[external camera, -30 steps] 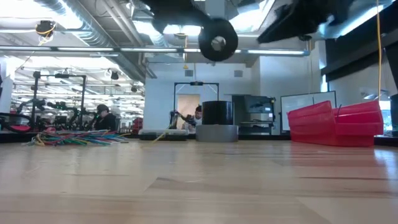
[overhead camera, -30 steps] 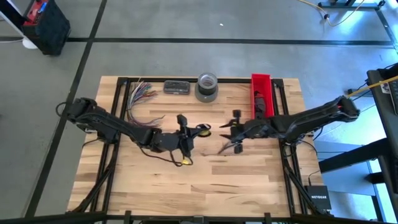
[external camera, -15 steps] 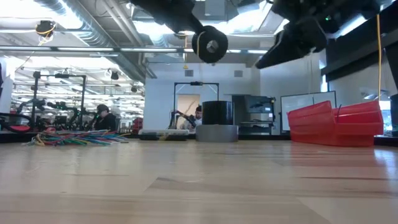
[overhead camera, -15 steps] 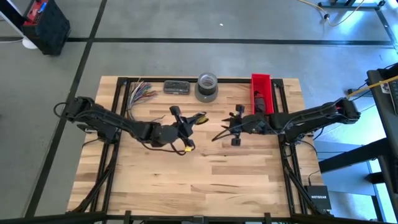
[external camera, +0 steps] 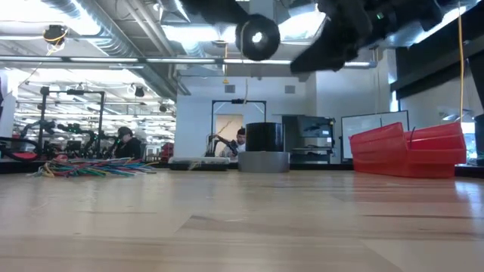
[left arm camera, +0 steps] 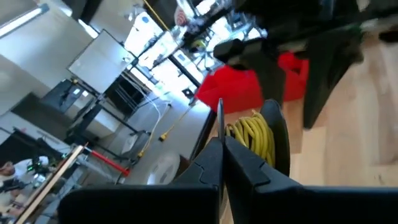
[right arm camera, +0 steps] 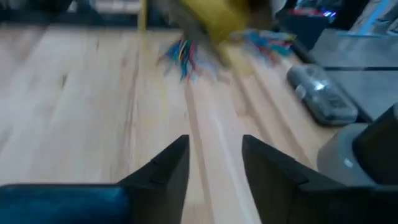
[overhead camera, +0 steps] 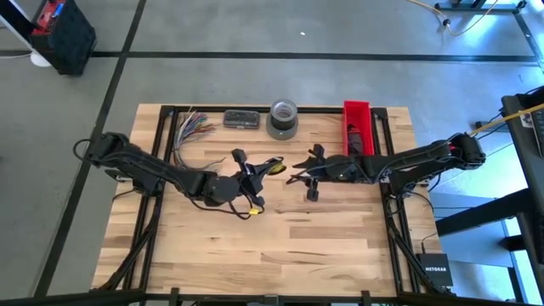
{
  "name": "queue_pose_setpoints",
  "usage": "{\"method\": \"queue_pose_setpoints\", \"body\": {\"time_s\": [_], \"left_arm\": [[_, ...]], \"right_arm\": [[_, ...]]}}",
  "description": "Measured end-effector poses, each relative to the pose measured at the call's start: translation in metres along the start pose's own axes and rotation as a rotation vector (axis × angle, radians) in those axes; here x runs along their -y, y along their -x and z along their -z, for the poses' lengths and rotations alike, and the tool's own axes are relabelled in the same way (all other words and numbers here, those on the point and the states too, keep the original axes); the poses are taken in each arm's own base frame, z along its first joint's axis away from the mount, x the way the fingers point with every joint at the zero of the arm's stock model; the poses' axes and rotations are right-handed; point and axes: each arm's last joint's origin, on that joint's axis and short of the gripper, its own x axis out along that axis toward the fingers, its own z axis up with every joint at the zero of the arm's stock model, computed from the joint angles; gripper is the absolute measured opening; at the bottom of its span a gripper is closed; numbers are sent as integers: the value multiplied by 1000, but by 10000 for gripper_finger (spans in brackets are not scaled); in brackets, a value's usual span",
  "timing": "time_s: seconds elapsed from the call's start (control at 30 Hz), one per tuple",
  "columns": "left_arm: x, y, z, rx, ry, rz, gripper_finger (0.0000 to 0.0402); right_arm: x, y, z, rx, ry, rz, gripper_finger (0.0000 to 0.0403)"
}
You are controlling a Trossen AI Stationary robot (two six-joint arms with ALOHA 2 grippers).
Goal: Coil cords
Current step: Uncoil the yellow wire from the black spool
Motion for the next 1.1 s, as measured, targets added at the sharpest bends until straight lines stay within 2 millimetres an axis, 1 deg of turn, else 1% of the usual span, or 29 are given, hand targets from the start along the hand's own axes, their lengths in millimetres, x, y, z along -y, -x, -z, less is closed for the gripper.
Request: {"method": "queue_pose_setpoints", "body": {"time_s": [0.1,0.17,0.23,0.3,0.43,0.53,0.67,0.87,1.03,1.1], "left_arm": [[-8,3,-5,-2,38,-43,0],[-15,5,-8,-7,57,-77,0],[-18,8,-8,-25,65,-110,0],[-16,11,-8,-28,91,-112,0],[-14,13,-11,-2,105,-86,0],[-13,12,-9,-11,104,-82,0],[-11,10,-9,2,133,-61,0],[-10,10,-9,8,154,-50,0],[-10,9,-8,4,145,-49,0],[-10,9,-8,5,146,-47,0]], "right_arm": [[2,1,-13,64,-51,18,184],[3,1,-18,72,-58,17,205],[3,2,-23,88,-59,8,218],[2,2,-26,99,-60,-6,224],[-1,-1,-23,86,-48,-74,219],[-4,-9,-24,117,-33,-87,210],[-9,-26,-20,153,-10,-123,198],[-14,-49,-12,203,3,-122,184],[-18,-52,-13,257,9,-219,172],[-18,-52,-15,275,8,-223,166]]}}
